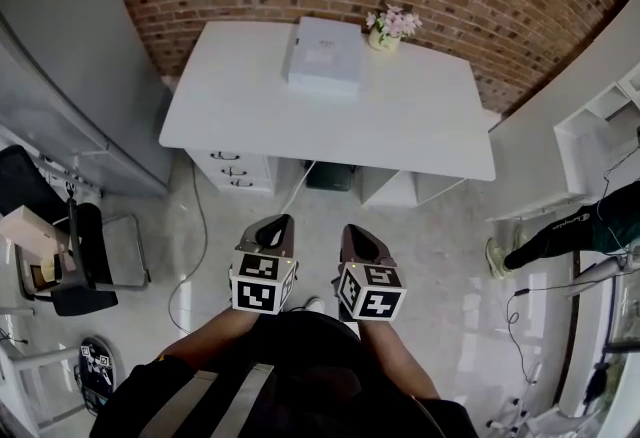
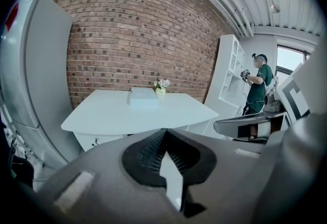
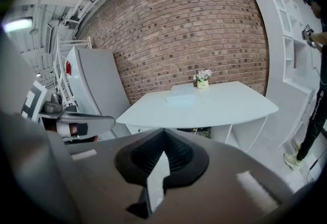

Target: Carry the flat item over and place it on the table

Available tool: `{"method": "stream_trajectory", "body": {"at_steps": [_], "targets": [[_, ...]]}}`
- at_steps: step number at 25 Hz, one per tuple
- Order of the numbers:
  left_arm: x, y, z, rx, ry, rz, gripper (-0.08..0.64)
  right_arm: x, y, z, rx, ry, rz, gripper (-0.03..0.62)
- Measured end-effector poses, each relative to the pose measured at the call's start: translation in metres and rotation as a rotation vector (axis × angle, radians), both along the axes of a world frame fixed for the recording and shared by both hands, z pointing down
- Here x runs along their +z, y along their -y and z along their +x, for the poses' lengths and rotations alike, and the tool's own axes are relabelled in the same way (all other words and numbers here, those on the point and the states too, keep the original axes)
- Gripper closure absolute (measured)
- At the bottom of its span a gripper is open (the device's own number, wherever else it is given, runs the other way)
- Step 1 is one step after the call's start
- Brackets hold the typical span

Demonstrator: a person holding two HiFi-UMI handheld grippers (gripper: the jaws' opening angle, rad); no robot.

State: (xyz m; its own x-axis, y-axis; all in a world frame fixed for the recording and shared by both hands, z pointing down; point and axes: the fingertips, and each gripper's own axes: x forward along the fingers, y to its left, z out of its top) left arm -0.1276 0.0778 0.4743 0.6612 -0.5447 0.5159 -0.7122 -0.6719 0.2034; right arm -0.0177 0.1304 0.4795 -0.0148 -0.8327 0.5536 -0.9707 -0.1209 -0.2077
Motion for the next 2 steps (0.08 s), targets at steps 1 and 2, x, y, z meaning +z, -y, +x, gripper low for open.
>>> {"method": "stream_trajectory", "body": {"at_steps": [1,2], "targets": [[0.0002,-0.0001,-0.0004,0.001,0.000,0.001,0.558,0.0006,-0.0002,0.0000,0.002,0.001,-0.001,0.592],[0.0005,-0.0002,-0.0009,0.003,-0.001,0.002,0.558,0.0013,-0.0005,-0.0001,0.003,0.003,-0.002,0.592]]}}
